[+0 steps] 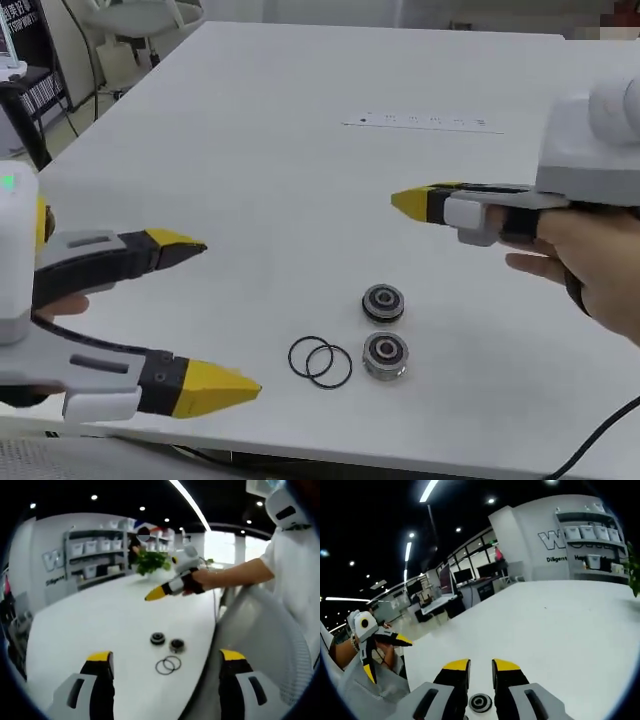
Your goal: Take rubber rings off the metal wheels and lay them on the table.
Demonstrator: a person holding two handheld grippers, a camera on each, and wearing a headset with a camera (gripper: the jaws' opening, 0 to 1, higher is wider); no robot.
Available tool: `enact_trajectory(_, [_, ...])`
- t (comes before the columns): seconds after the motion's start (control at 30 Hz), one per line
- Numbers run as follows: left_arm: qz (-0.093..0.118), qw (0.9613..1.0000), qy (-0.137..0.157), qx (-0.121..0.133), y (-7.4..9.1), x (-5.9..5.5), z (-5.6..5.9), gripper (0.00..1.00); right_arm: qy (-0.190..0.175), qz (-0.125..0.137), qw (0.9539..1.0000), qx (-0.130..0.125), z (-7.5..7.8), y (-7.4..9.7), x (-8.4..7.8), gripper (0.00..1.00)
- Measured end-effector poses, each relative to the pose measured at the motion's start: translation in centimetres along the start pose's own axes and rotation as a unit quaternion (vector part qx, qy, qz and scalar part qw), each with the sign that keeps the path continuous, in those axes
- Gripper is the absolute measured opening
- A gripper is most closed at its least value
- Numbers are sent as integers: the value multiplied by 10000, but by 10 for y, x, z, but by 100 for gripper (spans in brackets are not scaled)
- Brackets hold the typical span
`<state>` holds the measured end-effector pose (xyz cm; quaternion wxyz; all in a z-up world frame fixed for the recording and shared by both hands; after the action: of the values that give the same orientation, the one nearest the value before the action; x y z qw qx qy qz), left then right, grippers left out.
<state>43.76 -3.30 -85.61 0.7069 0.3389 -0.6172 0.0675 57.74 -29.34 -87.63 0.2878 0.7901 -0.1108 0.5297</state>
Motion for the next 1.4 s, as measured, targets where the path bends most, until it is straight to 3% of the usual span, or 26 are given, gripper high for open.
enact_trajectory(0.23, [408, 9980, -472, 42, -12, 47, -17, 84, -154, -252, 9995, 63, 12, 5, -24, 16])
enact_trajectory(0.3, [520, 9966, -631, 48, -21, 59, -21, 84, -49, -468, 9988, 105, 13, 5, -31, 17])
enact_trajectory(0.43, [443, 9944, -957, 21, -42, 73, -29, 82, 167, -811, 9964, 163, 13, 3, -43, 17])
enact_trajectory(0.67, [591, 9918, -1103, -244, -80, 86, -35, 78, 441, -1074, 9928, 306, 11, -1, -54, 17])
enact_trajectory(0.87, [478, 9922, -1081, -401, -113, 75, -40, 72, 517, -1256, 9899, 395, 13, -2, -62, 17])
enact_trajectory(1.07, [125, 9952, -800, -543, -140, 46, -45, 69, 479, -1440, 9875, 428, 15, -4, -71, 17])
enact_trajectory(1.2, [-136, 9937, -852, -713, -147, 29, -44, 64, 514, -1535, 9858, 449, 15, -5, -74, 17])
enact_trajectory(1.33, [-119, 9945, -804, -664, -153, 20, -44, 60, 528, -1573, 9850, 481, 15, -7, -76, 17])
enact_trajectory(1.4, [-108, 9954, -692, -653, -156, 13, -44, 52, 565, -1619, 9839, 505, 13, -7, -78, 17])
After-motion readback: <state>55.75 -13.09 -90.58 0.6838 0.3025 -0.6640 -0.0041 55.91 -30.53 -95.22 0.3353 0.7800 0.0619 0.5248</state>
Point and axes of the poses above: the centre of the closed fingertips' face, and the gripper's own axes: y roughly backward along the fingers, z roughly to its right, x roughly out of its top, the point moved 10 cm from there along y, roughly backward along the fingers, and after that the axes turned 1 degree about y, right-handed, at the moved point
